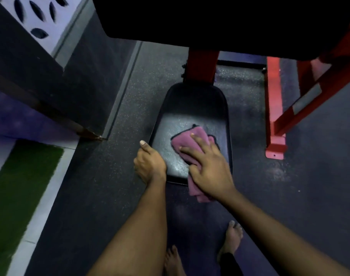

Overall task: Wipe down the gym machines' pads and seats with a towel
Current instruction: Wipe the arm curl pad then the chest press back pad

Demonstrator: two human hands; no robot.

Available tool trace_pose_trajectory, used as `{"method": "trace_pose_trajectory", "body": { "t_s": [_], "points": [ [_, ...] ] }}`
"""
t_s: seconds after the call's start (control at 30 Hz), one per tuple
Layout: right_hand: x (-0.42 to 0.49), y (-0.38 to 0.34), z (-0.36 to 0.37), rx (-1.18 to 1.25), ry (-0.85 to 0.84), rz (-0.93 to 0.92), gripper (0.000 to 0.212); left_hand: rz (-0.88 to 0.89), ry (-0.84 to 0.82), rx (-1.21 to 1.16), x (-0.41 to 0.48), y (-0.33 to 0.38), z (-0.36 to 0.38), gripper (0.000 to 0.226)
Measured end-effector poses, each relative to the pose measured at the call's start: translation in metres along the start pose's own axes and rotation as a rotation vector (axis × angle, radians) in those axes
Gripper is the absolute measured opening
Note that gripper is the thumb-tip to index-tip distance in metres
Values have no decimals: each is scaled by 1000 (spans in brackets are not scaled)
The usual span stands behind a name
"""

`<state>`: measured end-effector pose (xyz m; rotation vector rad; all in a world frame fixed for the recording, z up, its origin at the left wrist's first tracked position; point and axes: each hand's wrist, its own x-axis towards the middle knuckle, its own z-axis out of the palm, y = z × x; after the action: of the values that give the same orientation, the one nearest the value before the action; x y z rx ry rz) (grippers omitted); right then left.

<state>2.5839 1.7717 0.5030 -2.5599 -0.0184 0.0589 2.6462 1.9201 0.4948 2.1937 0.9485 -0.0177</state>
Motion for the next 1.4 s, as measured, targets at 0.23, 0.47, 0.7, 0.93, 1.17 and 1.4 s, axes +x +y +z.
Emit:
{"method": "trace_pose_trajectory", "body": {
  "t_s": [0.23,0.47,0.7,0.93,1.17,1.4],
  "points": [
    [-1,36,-8,334,362,568,58,92,16,-2,0,-6,1,65],
    [-60,6,15,502,462,704,68,115,-1,34,-4,-8,-1,64],
    [12,66,-11,748,328,920,38,152,18,46,-4,-12,2,65],
    [-42,42,4,727,339,830,65,156,21,46,-6,-11,3,63],
    [39,62,-25,489,178,977,45,158,35,76,-1,-7,8,61],
    [84,66,-31,382,192,869,57,148,28,52,0,-7,9,59]
  ]
}}
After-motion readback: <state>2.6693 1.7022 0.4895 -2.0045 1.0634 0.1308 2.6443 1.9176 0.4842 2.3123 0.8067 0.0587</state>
